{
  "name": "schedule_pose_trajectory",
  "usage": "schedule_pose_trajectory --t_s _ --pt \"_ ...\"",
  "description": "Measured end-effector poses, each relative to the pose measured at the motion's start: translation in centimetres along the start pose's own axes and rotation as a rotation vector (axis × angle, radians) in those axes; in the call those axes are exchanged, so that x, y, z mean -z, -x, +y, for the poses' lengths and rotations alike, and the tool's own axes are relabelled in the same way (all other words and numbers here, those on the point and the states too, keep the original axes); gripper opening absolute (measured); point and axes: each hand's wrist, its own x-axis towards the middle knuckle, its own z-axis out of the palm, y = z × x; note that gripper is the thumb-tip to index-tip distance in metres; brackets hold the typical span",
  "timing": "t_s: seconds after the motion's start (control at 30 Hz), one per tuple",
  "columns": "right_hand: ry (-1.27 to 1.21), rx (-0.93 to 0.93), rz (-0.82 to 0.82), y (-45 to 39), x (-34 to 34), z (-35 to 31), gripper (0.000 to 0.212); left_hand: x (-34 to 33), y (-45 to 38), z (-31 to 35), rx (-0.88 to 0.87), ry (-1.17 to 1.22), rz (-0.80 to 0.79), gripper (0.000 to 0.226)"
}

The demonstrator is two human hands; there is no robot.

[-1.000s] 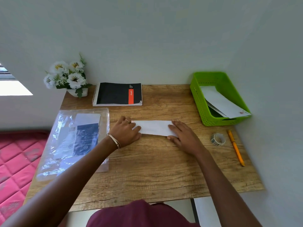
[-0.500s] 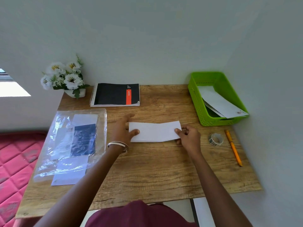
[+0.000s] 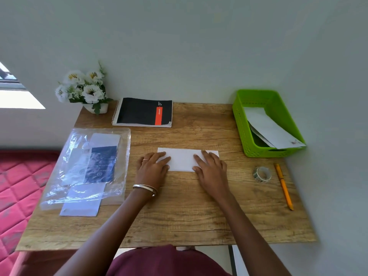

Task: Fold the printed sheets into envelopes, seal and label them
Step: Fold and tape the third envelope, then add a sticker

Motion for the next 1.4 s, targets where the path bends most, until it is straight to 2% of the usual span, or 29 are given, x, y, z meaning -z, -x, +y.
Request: schedule_pose_trajectory --t_s 0.2,0.33,0.43,0.53,0.6,0.67,0.8,0.9,0.97,1.1,1.2,1.3,1.4 --pt "-0.023 0.026 -0.007 0.5 -0.5 0.4 0.052 1.0 0.8 0.0 0.037 0.137 -0.045 0.035" --pt "-0.012 0.035 0.006 0.6 -1.0 0.5 0.055 2.8 3.3 -1.5 0.121 0.169 0.197 0.026" --pt "-0.021 0.041 0.113 0.8 -0.9 -0.1 0.054 4.4 6.0 -4.3 0.171 0.131 0.351 0.015" --pt "-0.103 0.116 0.271 1.7 -0.7 -2.3 0.045 5.6 9.2 -7.6 0.360 0.128 0.474 0.014" --pt "-0.196 0.225 0.336 2.6 -0.8 -4.6 0.037 6.1 11.1 -9.7 0.460 0.181 0.493 0.019" --pt "-0.246 0.372 0.358 3.4 -1.2 -7.4 0.030 6.6 12.6 -12.0 0.412 0.178 0.463 0.018" --pt "-0.266 0.632 0.334 4.9 -2.5 -14.2 0.025 8.5 14.3 -17.5 0.180 -0.029 0.291 0.024" --pt "-0.235 0.770 0.262 5.4 -3.8 -18.9 0.026 10.0 14.6 -20.4 0.201 -0.134 0.132 0.032" --pt "-0.218 0.826 0.226 5.4 -4.9 -21.2 0.026 10.7 14.4 -21.6 0.179 -0.194 0.095 0.027" --pt "-0.148 0.862 0.232 5.1 -6.4 -24.3 0.026 11.3 13.8 -23.1 0.001 -0.296 0.094 0.026" --pt "-0.053 0.849 0.238 5.3 -6.7 -25.1 0.027 11.2 13.2 -23.9 -0.131 -0.285 0.100 0.029" --pt "0.043 0.771 0.211 5.7 -6.8 -25.4 0.033 11.1 12.3 -24.7 -0.158 -0.204 0.103 0.032" --pt "0.092 0.692 0.223 6.2 -6.8 -26.1 0.038 11.3 11.3 -24.9 -0.093 -0.021 0.151 0.032"
